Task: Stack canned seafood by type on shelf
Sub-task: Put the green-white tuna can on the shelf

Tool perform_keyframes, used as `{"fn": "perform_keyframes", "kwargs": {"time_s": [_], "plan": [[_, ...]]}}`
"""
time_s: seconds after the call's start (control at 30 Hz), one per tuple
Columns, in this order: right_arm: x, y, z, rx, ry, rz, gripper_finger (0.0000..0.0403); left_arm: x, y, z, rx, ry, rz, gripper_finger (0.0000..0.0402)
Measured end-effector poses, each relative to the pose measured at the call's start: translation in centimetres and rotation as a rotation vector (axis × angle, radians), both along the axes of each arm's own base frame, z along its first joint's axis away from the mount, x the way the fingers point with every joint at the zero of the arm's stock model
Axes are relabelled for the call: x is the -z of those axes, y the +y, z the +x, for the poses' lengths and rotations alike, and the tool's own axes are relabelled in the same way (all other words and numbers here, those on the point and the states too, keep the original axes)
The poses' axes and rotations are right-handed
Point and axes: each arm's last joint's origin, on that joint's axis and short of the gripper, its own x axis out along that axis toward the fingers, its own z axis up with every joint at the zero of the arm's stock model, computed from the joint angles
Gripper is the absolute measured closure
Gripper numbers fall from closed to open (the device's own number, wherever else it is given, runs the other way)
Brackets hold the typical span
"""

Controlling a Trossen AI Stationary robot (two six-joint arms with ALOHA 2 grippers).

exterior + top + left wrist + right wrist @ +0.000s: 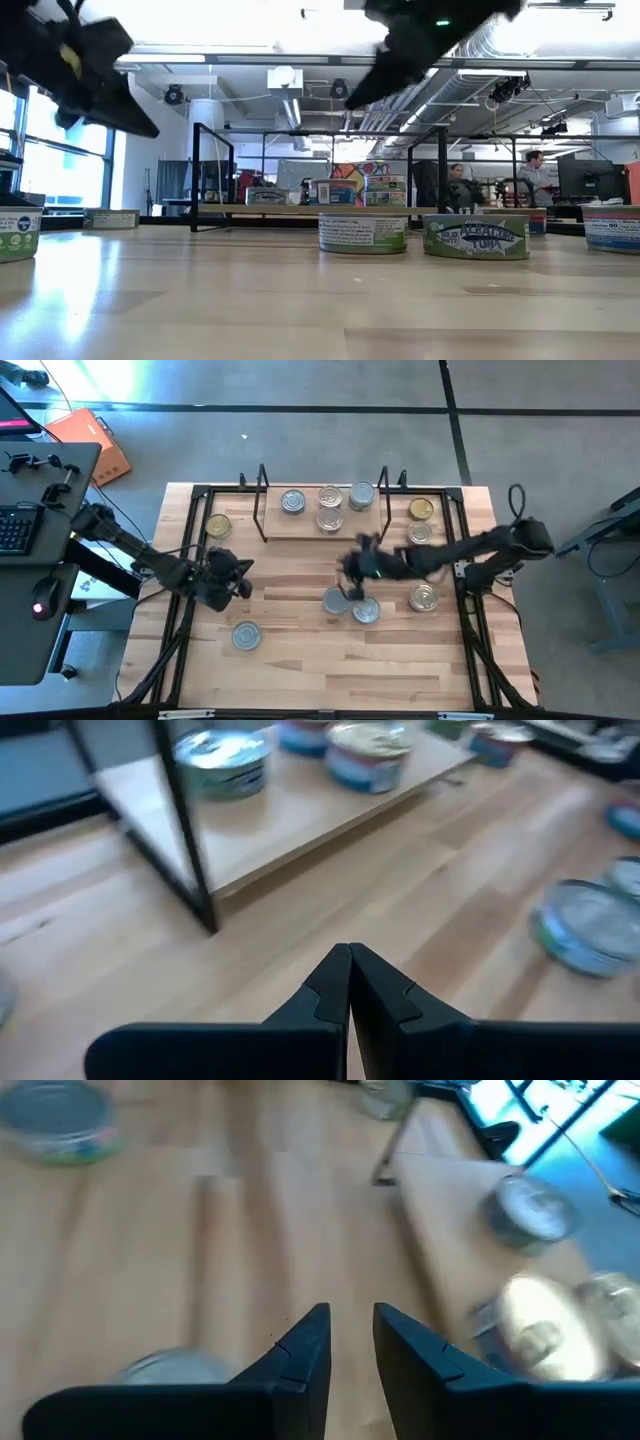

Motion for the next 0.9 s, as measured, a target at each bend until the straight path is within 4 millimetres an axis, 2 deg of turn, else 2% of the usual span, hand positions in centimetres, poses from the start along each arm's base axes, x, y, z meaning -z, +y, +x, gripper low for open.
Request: {"fn": "perform_keyframes", "kwargs": {"time_s": [0.2,0.37,0.47,0.6,0.73,0.9], "plan": [[3.9,6.4,-3.2,-0.079,-0.112,0.081,0.0332,0.7,1.5,0.0,-0.032,0.124,-0.125,0.0401],[6.2,8.8,-5.6,-0.068,-0.191,0.129,0.0332,1.0,2.0,0.3,0.048,0.227,-0.199,0.0401],[6.9,9.3,-6.6,-0.024,-0.241,0.102,0.0332,1.0,1.4,0.9,0.139,0.243,-0.206,0.0401],[7.5,8.9,-7.2,0.069,-0.283,0.084,0.0332,1.1,-0.5,2.4,0.303,0.189,-0.153,0.0401],[7.9,8.2,-7.3,0.123,-0.287,0.098,0.0332,1.6,-3.4,4.1,0.475,0.137,-0.069,0.0401],[8.0,8.1,-7.3,0.126,-0.284,0.105,0.0332,1.2,-7.6,5.3,0.588,0.191,-0.06,0.0401]]}}
